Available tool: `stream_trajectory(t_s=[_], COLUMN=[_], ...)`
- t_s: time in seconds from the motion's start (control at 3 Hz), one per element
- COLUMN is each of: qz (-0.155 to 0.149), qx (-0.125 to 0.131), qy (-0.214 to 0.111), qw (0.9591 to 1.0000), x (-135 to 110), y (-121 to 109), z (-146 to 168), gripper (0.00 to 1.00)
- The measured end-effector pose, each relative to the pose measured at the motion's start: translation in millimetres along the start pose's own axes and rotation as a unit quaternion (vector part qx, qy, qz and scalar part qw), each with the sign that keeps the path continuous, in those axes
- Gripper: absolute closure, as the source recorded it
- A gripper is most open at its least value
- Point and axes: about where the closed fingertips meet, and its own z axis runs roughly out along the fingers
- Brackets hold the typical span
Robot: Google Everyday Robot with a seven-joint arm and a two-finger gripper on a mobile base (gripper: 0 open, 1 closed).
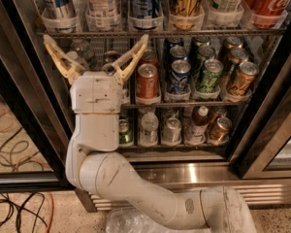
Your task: Pick blue plastic bottle from top shelf of fridge
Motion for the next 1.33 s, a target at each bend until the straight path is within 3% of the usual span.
stream_trajectory(t_s=[0.67,1.33], qz=[0.004,0.013], qx=[-0.005,-0.060], qy=[0.006,-0.003], qw=[1.0000,0.9981], x=[-1,-21], y=[-8,-62], z=[-4,-25], gripper=[0.00,0.00])
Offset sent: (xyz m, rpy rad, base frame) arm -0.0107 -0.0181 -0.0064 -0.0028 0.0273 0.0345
